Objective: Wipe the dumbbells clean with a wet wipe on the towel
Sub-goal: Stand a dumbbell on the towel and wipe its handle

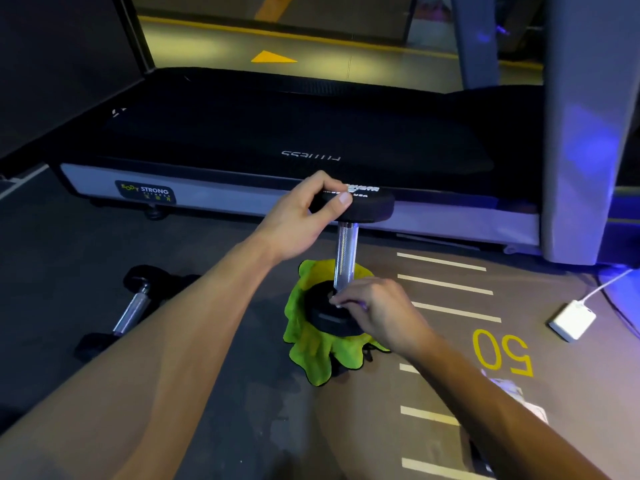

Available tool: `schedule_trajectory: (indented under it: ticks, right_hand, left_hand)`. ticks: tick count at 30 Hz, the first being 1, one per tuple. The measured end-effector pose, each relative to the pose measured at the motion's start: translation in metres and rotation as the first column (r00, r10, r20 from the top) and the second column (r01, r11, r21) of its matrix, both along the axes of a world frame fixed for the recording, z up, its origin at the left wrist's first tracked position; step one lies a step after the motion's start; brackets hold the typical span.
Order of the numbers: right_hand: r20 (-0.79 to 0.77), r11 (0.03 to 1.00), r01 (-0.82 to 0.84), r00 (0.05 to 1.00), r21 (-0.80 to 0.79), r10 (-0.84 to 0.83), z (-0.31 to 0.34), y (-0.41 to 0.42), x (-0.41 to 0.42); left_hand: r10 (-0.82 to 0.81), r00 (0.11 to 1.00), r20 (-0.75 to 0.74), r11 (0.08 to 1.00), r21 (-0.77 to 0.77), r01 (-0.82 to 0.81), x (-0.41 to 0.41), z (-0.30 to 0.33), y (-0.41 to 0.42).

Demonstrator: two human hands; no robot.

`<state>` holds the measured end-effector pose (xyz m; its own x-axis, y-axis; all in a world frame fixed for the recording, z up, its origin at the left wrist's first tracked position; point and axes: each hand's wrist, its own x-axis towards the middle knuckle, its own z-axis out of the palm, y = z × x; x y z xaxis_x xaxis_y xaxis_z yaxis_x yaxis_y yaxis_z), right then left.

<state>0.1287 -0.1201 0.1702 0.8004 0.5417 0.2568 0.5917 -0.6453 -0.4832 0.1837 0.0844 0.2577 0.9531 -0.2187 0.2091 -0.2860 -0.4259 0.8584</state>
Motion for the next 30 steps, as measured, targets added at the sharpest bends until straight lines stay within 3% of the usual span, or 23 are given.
schedule_trajectory:
  ticks: [8, 22, 27, 30]
  right_hand:
    - [-0.238, 0.959, 0.187, 0.962, 0.214, -0.135, -0.009, -0.012, 0.003]
    - [-0.305, 0.911, 0.331, 0.919, 0.247, -0.251, -0.026, -0.018, 0.016]
    - [-0.176, 0.913, 0.286, 0.954, 0.292, -0.243, -0.016, -0.019, -0.017]
    - [-0.271, 0.925, 0.272, 0.942, 0.267, -0.199, -0.007, -0.023, -0.010]
  left_hand:
    - [-0.023, 1.000, 0.016, 0.995, -0.096, 0.025, -0.001, -0.005, 0.004]
    - [0.041, 0.990, 0.137, 0.988, -0.153, -0.020, 0.005, -0.027, -0.006]
    - [0.062, 0.980, 0.188, 0.988, -0.148, -0.034, 0.005, -0.028, -0.008]
    - [0.060, 0.977, 0.207, 0.990, -0.141, -0.031, 0.006, -0.030, -0.008]
